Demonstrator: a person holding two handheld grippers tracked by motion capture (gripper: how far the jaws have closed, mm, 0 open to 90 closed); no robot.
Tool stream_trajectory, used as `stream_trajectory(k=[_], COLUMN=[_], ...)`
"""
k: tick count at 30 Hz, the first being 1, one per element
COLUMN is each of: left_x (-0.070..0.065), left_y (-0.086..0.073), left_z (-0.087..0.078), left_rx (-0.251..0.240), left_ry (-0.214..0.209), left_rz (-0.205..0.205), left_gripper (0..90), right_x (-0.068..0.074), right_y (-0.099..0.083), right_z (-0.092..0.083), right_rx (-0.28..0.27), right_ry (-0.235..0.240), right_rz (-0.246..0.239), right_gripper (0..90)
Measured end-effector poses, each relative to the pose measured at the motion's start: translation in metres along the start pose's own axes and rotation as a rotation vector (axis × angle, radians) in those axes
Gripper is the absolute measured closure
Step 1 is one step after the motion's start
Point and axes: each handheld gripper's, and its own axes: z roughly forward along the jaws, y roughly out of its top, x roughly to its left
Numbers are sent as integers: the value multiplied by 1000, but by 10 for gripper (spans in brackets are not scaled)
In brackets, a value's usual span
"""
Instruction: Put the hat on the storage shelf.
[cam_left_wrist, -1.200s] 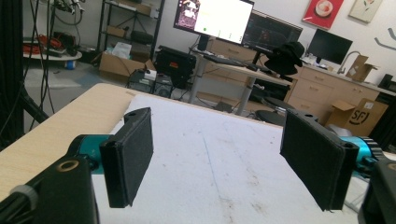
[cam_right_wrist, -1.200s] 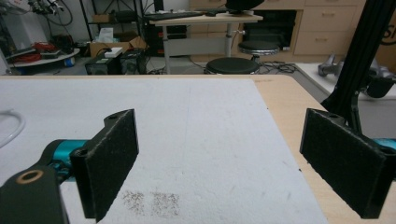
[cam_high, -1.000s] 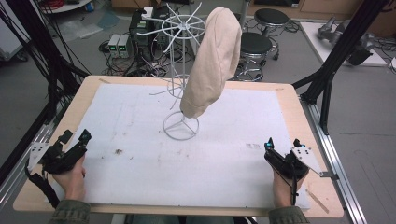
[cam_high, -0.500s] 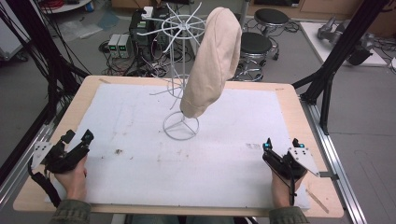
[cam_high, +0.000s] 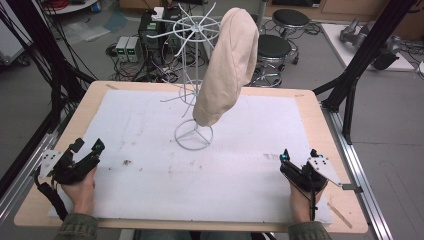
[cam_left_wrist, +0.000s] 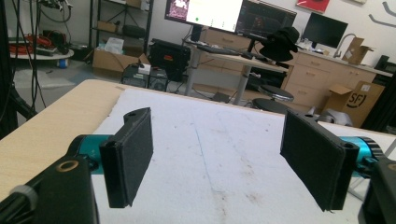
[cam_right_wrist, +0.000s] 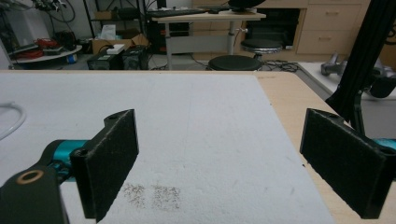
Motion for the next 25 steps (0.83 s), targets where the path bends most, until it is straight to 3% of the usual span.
stream_trajectory(k=[25], left_x=[1], left_y=[0], left_z=[1], left_rx=[3], left_ry=[0], left_rz=[-2], left_gripper=[257], right_x=[-1], right_y=[-1], right_z=[2], right_rx=[25], right_ry=[2], right_rz=[4], right_gripper=[107])
